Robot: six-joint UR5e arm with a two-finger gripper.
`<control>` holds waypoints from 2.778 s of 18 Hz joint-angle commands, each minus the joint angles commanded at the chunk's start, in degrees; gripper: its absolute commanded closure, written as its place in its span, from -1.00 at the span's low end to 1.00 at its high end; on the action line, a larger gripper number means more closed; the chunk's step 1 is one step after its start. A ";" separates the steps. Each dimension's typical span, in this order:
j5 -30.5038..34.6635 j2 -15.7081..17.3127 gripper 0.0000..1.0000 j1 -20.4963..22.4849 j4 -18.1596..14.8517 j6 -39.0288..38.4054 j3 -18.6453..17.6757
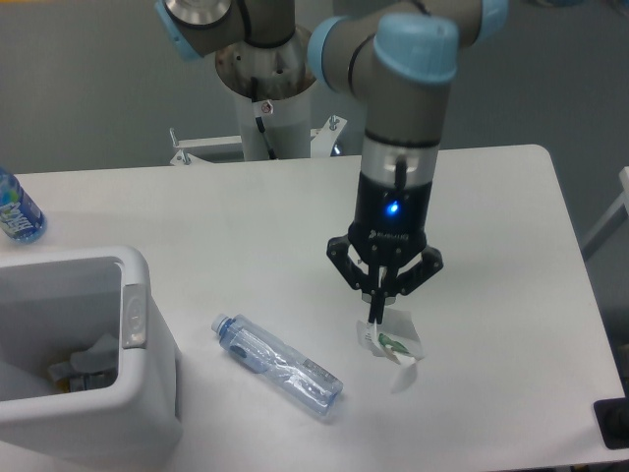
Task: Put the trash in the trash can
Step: 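Close the gripper on the white tissue and lift it, then carry the tissue over the white bin and open the gripper, then move the gripper back and lower it onto the clear water bottle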
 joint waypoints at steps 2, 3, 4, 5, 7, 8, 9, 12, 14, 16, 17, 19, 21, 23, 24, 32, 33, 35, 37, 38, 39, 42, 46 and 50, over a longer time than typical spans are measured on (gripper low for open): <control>-2.38 1.14 1.00 -0.35 0.00 -3.43 -0.26; -2.65 2.19 1.00 -0.70 0.00 -4.58 -0.69; -3.09 2.81 1.00 -1.75 0.00 -5.72 -1.05; -3.61 3.25 1.00 -3.32 0.00 -7.13 -1.40; -4.32 4.57 1.00 -5.70 -0.09 -9.15 -2.71; -4.32 5.27 1.00 -6.93 0.00 -9.60 -3.42; -4.32 5.36 1.00 -8.68 0.00 -10.04 -3.77; -4.32 5.02 1.00 -14.05 0.00 -11.70 -3.86; -4.32 4.93 1.00 -16.08 0.00 -12.50 -3.86; -4.32 4.75 1.00 -18.45 0.00 -12.59 -3.86; -4.32 4.75 1.00 -19.33 0.00 -12.59 -3.77; -4.32 4.84 1.00 -21.35 0.00 -12.59 -3.77; -4.32 4.75 1.00 -22.41 0.00 -12.59 -3.60; -4.32 4.49 1.00 -23.20 0.09 -12.59 -3.25; -4.32 4.14 1.00 -23.81 0.09 -12.59 -3.16; -4.32 2.03 -0.77 -25.49 0.88 -11.62 -1.41; -4.23 2.03 -1.00 -25.23 0.88 -11.62 -0.70; -4.14 2.03 -1.00 -24.44 0.97 -12.15 -0.35; -4.06 2.11 -1.00 -22.95 0.88 -12.32 -0.35; -4.06 2.20 -1.00 -21.98 0.88 -12.41 -0.35; -4.06 2.38 -1.00 -20.67 0.88 -12.50 -0.35; -4.14 2.47 -1.00 -17.07 0.88 -14.43 -0.26; -3.79 2.11 -1.00 -12.05 0.88 -16.63 -0.08; 1.73 2.03 -1.00 -8.09 0.53 -18.39 -0.43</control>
